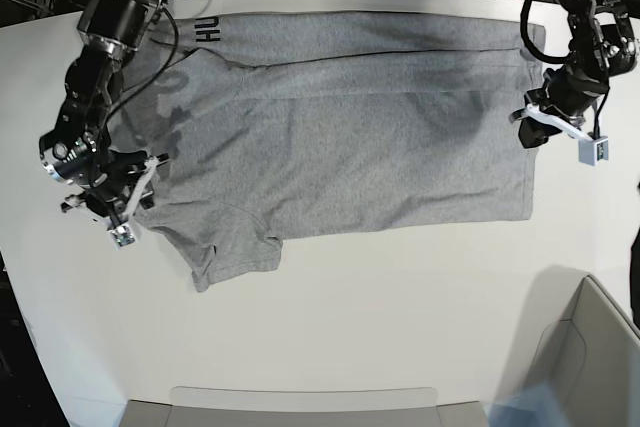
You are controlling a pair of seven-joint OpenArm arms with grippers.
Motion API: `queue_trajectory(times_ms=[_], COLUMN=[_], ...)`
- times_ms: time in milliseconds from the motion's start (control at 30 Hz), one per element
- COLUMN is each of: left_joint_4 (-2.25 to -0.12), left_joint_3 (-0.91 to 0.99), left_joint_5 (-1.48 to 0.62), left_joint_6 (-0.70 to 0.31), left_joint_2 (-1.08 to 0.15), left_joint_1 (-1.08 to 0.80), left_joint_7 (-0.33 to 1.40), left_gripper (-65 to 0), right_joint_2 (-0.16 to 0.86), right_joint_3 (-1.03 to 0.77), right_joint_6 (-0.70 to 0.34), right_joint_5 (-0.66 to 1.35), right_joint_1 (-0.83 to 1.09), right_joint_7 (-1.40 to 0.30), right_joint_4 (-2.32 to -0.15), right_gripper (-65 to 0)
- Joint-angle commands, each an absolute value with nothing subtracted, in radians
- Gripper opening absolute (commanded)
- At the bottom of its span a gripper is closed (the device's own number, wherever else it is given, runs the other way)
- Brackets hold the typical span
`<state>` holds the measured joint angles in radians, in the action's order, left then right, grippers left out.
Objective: Fold the T-shirt properly
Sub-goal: 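Reach both grippers to the hem corners of the shirt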
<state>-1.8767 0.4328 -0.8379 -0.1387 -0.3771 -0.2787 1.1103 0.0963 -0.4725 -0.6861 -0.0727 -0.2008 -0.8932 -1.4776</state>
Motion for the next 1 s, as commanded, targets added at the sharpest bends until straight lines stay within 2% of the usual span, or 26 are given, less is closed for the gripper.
queue_trajectory(times_ms=[0, 133, 300, 500, 667, 967], left_joint_4=[-1.893, -1.893, -1.891, -1.891, -1.874, -1.833], left_joint_3=[0.441, 0.441, 0.443, 0.444, 0.444, 0.444], left_joint_5=[-0.845, -0.845, -0.845, -0.845, -0.845, -0.845], left_joint_6=[-0.140, -0.140, -0.140, -0.140, -0.140, -0.140], left_joint_2=[-0.395, -0.395, -0.398, -0.398, -0.398, -0.397], left_joint_1=[-0.278, -0.278, -0.278, -0.278, -0.278, -0.277], left_joint_7=[1.107, 1.104, 1.104, 1.102, 1.102, 1.102], left_gripper=[-61.4, -61.4, -61.4, -61.4, -61.4, -61.4], right_joint_2=[0.094, 0.082, 0.085, 0.079, 0.036, 0.015], right_joint_3=[-0.473, -0.475, -0.476, -0.476, -0.476, -0.469], right_joint_6=[-0.698, -0.673, -0.598, -0.591, -0.591, -0.591], right_joint_5=[-0.087, -0.145, -0.148, -0.148, -0.147, -0.147], right_joint_1=[-0.236, -0.265, -0.206, -0.073, -0.002, -0.142], right_joint_7=[-0.846, -0.734, -0.725, -0.800, -0.812, -0.816], right_joint_4=[-1.423, -1.231, -1.202, -1.331, -1.454, -1.612], right_gripper=[-44.7, -44.7, -44.7, -44.7, -44.7, -44.2])
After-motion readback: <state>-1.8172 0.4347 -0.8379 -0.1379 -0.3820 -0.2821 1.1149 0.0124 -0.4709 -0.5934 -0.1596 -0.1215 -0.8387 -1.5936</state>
